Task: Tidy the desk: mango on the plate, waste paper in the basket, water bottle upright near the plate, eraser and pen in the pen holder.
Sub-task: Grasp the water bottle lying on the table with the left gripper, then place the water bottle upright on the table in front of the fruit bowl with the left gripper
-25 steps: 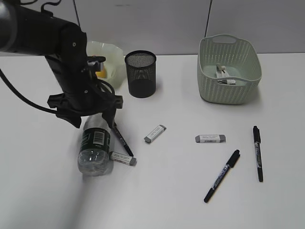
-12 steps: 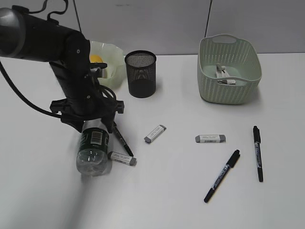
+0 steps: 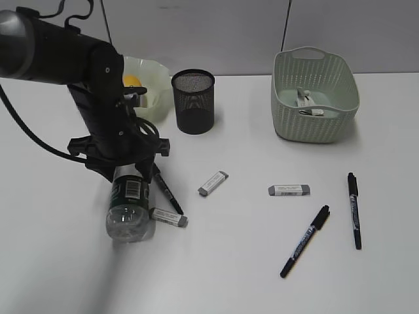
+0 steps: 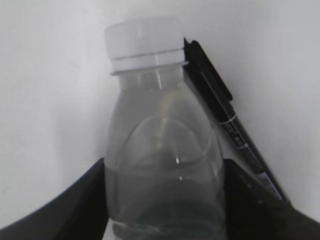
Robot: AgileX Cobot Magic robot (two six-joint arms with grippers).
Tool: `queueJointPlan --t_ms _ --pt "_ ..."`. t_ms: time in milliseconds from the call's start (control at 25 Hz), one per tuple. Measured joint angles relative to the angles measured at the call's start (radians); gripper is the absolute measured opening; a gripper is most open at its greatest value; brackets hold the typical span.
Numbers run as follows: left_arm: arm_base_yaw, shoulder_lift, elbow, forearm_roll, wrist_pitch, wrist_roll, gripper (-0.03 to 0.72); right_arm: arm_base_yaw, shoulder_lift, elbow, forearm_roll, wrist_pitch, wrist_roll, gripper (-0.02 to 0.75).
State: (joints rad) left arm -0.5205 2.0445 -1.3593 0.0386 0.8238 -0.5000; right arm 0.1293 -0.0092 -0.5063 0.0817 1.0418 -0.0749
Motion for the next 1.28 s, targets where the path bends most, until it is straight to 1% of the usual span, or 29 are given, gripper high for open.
queueJointPlan --t_ms 160,280,560,760,840,1000,1120,1280 --pt "0.000 -0.002 -0.002 -0.003 0.051 0.047 0.476 0.000 0.000 0.000 -0.001 0.000 0.000 0.519" --pt "0.000 -0.020 -0.002 0.018 0.090 0.061 0.476 0.000 0.000 0.000 -0.001 0.000 0.000 0.519" --pt "0.001 -0.157 -0.002 0.129 0.107 0.063 0.476 0.000 0.000 0.000 -0.001 0.000 0.000 0.519" --pt "0.031 -0.275 0.015 0.142 0.071 0.063 0.476 0.000 0.000 0.000 -0.001 0.000 0.000 0.519" --pt "0.060 -0.330 0.038 0.142 0.048 0.063 0.476 0.000 0.000 0.000 -0.001 0.000 0.000 0.519" --pt "0.143 -0.457 0.115 0.148 -0.042 0.063 0.476 0.000 0.000 0.000 -0.001 0.000 0.000 0.519" --pt "0.207 -0.562 0.209 0.158 -0.150 0.063 0.476 0.000 0.000 0.000 -0.001 0.000 0.000 0.519" --pt "0.285 -0.694 0.385 0.164 -0.384 0.063 0.476 0.000 0.000 0.000 -0.001 0.000 0.000 0.519"
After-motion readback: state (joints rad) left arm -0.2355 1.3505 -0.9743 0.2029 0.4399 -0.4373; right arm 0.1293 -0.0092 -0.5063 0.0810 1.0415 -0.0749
